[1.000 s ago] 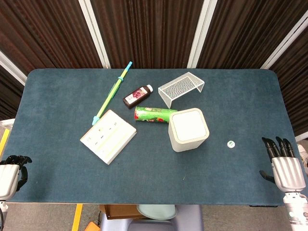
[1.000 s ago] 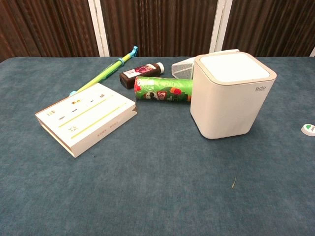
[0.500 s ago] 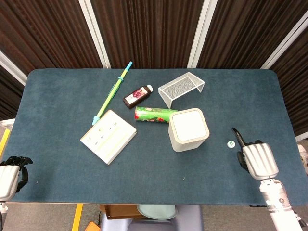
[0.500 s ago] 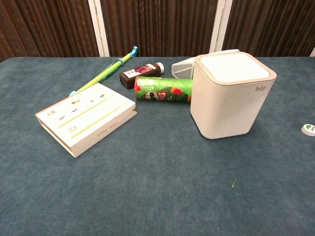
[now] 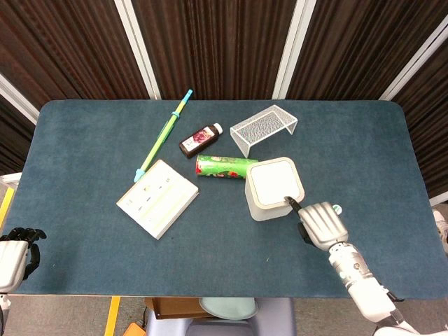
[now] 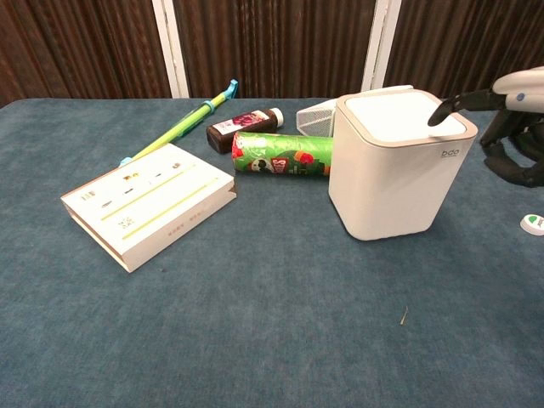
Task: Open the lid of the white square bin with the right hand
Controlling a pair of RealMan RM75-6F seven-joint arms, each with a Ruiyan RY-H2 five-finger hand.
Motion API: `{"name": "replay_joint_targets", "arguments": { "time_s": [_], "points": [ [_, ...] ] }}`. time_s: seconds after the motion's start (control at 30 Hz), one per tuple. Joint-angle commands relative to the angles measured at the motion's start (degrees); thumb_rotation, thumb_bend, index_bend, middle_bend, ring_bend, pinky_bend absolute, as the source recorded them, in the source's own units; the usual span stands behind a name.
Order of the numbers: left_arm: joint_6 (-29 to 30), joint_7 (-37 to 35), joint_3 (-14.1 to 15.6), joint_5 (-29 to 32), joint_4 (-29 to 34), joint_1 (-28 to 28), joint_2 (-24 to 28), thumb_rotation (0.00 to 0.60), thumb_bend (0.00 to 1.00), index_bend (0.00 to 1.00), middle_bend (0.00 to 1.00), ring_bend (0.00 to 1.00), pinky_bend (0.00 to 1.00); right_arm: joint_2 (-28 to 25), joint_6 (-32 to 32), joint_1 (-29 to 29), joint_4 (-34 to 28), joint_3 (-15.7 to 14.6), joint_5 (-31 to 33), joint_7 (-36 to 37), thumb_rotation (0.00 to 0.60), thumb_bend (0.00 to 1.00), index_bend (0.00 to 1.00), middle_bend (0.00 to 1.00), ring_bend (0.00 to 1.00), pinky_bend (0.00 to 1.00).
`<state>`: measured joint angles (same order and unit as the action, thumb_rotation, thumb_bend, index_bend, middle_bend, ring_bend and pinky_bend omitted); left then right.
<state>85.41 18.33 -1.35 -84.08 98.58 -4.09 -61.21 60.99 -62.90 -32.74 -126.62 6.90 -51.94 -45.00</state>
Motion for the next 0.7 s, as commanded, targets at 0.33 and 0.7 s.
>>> {"name": "replay_joint_targets", "arguments": {
  "time_s": [0.33,0.7],
  "points": [
    [-0.1,-0.1,-0.1,0.2,0.2,0.0,0.2,0.600,0.73,0.44,0.43,0.33,0.54,6.3,-5.3,-2.4,3.1,-1.7,-1.6,-3.4,0.600,0.65,0.25,0.77,0.82,0.70],
    [-0.5,0.0,-0.1,0.4,0.1,-0.1,0.1,0.600,0.73,0.44,0.43,0.33,0.54,6.9,-6.5,-3.3,3.4,-3.1,0.1,-4.2,0.600,0.65,0.25,0.77,0.82,0.70]
  ]
}}
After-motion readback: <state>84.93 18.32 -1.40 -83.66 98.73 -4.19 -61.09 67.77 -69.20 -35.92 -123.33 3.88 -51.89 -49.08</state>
